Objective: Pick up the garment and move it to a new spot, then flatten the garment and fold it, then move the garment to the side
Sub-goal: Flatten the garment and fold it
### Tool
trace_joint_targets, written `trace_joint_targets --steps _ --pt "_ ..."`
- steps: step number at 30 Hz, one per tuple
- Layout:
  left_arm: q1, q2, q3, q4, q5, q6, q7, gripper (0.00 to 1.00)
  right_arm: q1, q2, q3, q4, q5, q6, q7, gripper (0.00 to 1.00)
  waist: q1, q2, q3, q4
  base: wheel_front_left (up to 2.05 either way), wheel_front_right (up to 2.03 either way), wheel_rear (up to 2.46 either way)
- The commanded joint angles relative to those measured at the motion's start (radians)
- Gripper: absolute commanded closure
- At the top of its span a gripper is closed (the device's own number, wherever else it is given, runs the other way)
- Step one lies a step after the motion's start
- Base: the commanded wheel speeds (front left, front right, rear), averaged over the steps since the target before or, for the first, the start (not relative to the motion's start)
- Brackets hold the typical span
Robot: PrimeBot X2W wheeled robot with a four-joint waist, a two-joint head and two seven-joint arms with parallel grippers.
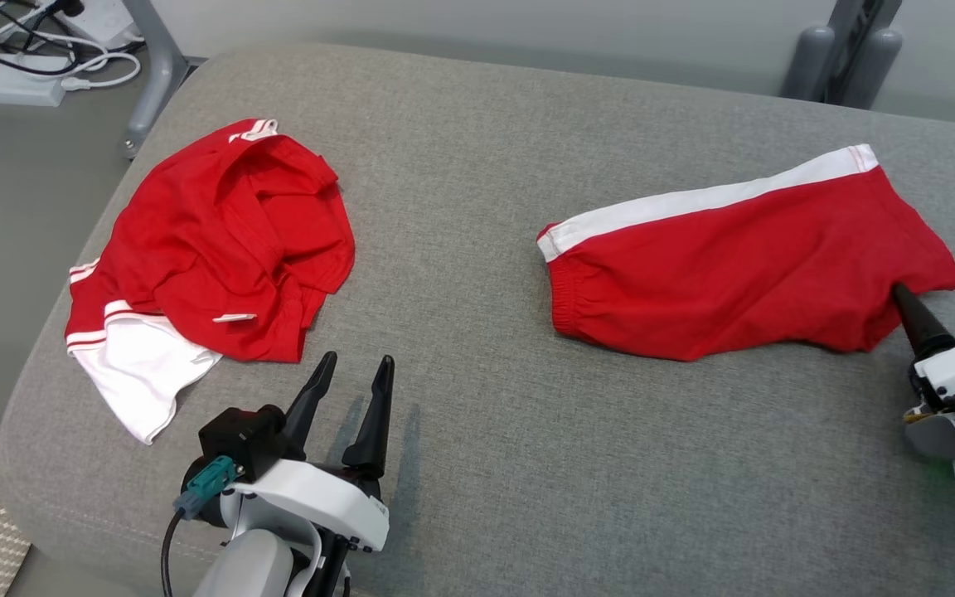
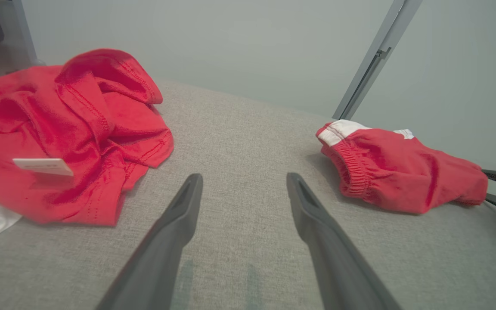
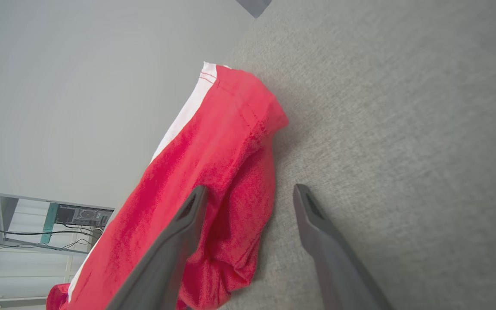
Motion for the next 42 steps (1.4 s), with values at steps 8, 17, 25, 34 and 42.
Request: trace_joint_targets --steps 8,17,25,34,42 --pt "-0.036 -0.001 -0.002 0.001 -0.012 -0.014 -0.001 0.00 -0.089 -0.017 -0.022 0.147 0.014 0.001 0.053 0.00 0.0000 -0.0001 0.055 0.075 0.00 0.00 0.00" --pt "-0.038 -0.001 -0.014 -0.005 -0.037 -0.001 -0.001 0.00 -0.127 -0.004 0.011 0.205 -0.011 0.001 0.046 0.65 0.0000 -0.0001 0.058 0.089 0.00 0.00 0.00" --pt "-0.032 -0.001 -0.021 0.000 -0.036 0.001 -0.001 0.00 -0.110 -0.024 0.035 0.156 -0.029 0.000 -0.062 1.00 0.0000 -0.0001 0.044 0.058 0.00 0.00 0.00" --pt "-0.016 0.000 -0.028 0.011 -0.030 -0.003 -0.001 0.00 -0.065 -0.036 0.058 0.063 -0.012 0.000 -0.163 1.00 0.0000 -0.0001 0.008 -0.002 0.00 0.00 0.00" --pt "0.012 0.000 -0.046 0.013 -0.042 0.003 -0.001 0.00 0.009 -0.020 0.019 0.035 0.009 0.000 -0.273 1.00 0.0000 -0.0001 -0.035 -0.059 0.00 0.00 0.00"
